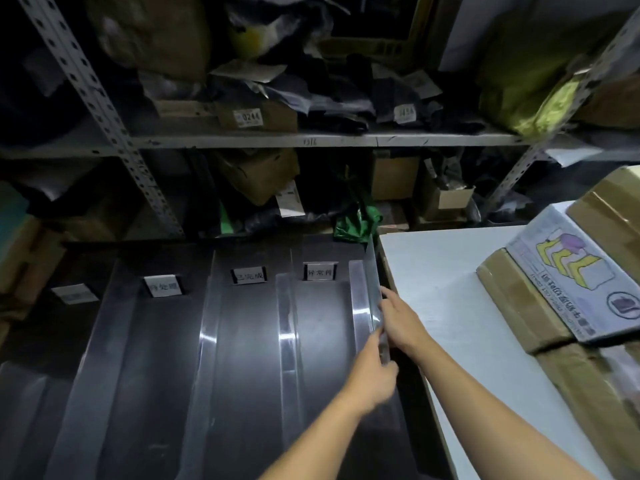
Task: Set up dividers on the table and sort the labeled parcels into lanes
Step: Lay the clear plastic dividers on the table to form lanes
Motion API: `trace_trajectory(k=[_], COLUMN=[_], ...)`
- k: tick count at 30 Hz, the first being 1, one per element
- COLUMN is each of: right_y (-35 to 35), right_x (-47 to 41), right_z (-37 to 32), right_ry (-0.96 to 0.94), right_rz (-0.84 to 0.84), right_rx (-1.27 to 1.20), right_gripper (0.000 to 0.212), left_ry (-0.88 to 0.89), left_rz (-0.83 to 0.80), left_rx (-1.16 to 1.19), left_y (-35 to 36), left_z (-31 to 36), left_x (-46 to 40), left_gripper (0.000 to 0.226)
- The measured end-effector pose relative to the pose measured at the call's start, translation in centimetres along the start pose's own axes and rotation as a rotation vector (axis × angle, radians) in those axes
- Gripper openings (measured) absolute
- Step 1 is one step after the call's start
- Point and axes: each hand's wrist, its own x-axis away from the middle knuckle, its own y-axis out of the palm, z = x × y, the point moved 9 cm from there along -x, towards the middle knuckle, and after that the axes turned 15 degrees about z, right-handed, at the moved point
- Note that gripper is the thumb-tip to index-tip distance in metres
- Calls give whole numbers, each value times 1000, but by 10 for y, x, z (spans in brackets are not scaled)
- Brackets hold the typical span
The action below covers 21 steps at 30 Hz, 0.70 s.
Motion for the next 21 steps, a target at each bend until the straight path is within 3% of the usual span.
trace_trajectory(k=[11, 21], right_y=[29, 35], right_x=[-54, -63], right_z=[40, 54], right_ry=[38, 49], right_rz=[-47, -83], right_rx=[26, 59], right_gripper=[52, 52], left_ry=[-90, -98], left_rz=[34, 13], left_rx=[-21, -41], left_y=[32, 41], left_z=[-38, -47], left_x=[-62, -67], left_gripper=[61, 64])
